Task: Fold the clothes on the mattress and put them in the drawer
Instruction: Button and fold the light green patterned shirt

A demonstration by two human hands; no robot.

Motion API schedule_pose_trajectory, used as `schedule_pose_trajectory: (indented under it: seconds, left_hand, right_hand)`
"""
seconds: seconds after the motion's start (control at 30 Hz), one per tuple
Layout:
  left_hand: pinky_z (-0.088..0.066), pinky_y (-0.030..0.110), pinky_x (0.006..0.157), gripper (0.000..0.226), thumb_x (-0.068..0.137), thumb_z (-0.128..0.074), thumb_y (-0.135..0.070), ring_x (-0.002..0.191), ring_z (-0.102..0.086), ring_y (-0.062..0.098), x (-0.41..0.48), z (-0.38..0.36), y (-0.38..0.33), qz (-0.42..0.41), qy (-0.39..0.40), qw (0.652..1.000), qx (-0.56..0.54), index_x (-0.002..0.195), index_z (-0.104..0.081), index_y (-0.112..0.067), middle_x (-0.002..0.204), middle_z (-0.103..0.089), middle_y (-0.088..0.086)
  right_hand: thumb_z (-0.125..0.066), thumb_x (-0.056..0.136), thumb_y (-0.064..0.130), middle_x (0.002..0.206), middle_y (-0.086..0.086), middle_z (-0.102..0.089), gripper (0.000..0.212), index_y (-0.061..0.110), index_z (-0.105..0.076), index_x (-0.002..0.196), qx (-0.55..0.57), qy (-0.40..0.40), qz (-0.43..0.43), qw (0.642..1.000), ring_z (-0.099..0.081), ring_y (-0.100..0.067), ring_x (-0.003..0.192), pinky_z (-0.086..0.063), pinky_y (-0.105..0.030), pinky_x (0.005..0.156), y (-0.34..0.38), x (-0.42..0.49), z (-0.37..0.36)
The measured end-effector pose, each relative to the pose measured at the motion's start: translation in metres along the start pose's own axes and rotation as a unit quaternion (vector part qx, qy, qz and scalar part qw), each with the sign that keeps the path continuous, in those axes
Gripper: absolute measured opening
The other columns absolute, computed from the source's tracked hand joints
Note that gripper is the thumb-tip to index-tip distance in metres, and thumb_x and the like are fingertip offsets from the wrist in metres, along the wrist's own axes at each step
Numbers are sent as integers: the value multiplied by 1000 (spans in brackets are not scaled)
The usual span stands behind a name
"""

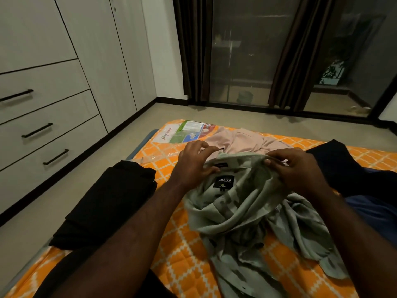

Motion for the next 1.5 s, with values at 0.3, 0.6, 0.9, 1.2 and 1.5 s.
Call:
schedule_pose_trajectory:
  seconds: [0.3, 0.6, 0.9, 1.2, 1.5]
  left_hand:
    - [-40, 33, 60, 15, 87, -74, -27, 69, -57, 21, -12, -8, 5, 58, 7, 994, -94, 81, -70, -14, 73, -66, 2]
    - [-33, 34, 65, 10, 91, -63, -21, 81, -54, 25, -15, -5, 41, 126, -14, 991, -46, 86, -65, -14, 83, -61, 4]
    - [-34, 30, 52, 9, 100, -54, -14, 62, -51, 13, -20, 41, 49, 263, -198, 928, -174, 93, -49, -16, 74, -57, -1]
    - [-47, 29, 60, 24, 85, -63, -8, 73, -65, 16, 7, 45, 3, 247, 24, 948, -199, 75, -75, -27, 90, -73, -7]
    - [-58, 44, 92, 48, 78, -64, 1, 104, -68, 27, -5, 13, -22, 202, 205, 871, -399, 123, -65, -13, 116, -69, 18]
  right_hand:
    - [-80, 87, 19, 93, -3, -73, 16, 18, -80, 103, -62, -121, 37, 990, -64, -20, 87, -51, -37, 80, 7, -8, 25]
    - [-75, 87, 49, 89, -6, -67, 28, 24, -80, 99, -109, -211, -63, 969, -57, -18, 79, -37, -28, 67, -15, -15, 71]
    - [-73, 93, 28, 82, -2, -69, 6, 28, -73, 87, -171, -19, -190, 966, -64, -19, 73, -53, -34, 65, -62, -18, 40]
    - [-80, 86, 18, 76, 2, -73, 12, 27, -72, 91, -36, 5, -220, 975, -71, -16, 65, -61, -40, 74, -48, -20, 3]
    - [-69, 84, 5, 88, 1, -76, 26, 19, -79, 104, -41, -148, -70, 986, -69, -14, 73, -60, -38, 72, 8, -20, 14]
Point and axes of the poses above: each hand's wrist, its own x-axis towards the middle knuckle, its own z-axis out of the back of the hand, y = z × x, the point moved 9 cm from there along x, towards the middle knuckle
